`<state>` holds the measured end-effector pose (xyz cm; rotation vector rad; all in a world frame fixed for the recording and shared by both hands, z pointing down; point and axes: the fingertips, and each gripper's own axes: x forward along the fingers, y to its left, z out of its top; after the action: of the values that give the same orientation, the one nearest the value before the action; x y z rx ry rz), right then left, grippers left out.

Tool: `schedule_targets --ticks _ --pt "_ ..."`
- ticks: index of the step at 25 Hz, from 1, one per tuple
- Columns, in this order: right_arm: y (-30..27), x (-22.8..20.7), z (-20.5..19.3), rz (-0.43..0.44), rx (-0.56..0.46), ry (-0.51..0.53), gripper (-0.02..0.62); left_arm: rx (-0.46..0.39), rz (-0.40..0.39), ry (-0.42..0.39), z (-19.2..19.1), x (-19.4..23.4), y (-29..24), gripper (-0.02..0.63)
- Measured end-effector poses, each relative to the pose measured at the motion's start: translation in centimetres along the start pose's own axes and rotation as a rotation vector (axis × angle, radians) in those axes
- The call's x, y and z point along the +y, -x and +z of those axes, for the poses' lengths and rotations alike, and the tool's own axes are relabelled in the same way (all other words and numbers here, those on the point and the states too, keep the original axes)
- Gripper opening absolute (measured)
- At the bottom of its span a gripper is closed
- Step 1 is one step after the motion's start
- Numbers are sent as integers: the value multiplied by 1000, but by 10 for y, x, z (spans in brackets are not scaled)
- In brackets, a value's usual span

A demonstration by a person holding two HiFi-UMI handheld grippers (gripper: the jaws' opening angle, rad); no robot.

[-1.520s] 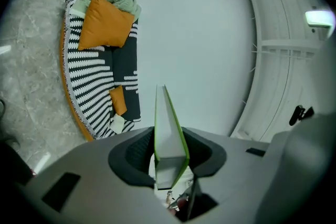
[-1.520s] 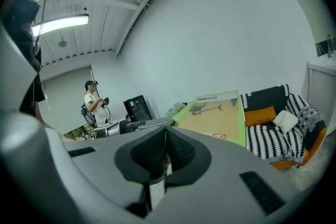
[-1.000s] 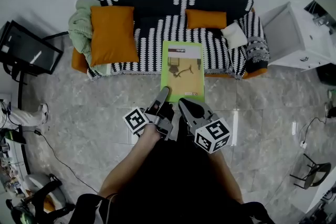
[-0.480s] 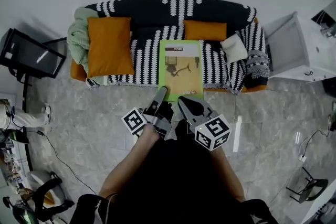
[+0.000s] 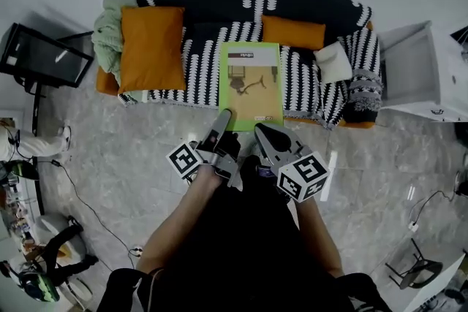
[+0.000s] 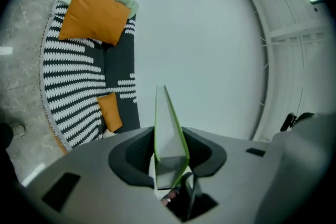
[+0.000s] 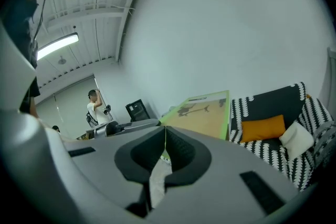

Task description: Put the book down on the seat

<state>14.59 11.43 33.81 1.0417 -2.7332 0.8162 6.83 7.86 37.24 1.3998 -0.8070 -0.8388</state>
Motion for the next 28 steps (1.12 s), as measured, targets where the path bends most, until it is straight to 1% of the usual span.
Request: schedule_targets --ticks 5,9,14,18,22,25,28 --pt "-17 -12 2 10 27 -5 17 -33 18 3 19 7 -4 150" --pt "-33 -11 6 -10 35 6 17 -25 19 24 37 13 -3 152" --pt "-60 -16 26 -81 5 29 17 54 -8 35 61 12 -26 150" --pt "-84 -13 39 -135 -11 22 17 116 -18 33 85 8 -40 150" --pt "-125 -11 47 -184 -10 11 17 152 -26 43 128 10 -60 150" --pt "-135 -5 49 -217 -10 9 17 175 -29 47 145 9 -62 150" --pt "-141 -8 50 -263 -13 -5 17 196 -25 59 159 16 -67 150"
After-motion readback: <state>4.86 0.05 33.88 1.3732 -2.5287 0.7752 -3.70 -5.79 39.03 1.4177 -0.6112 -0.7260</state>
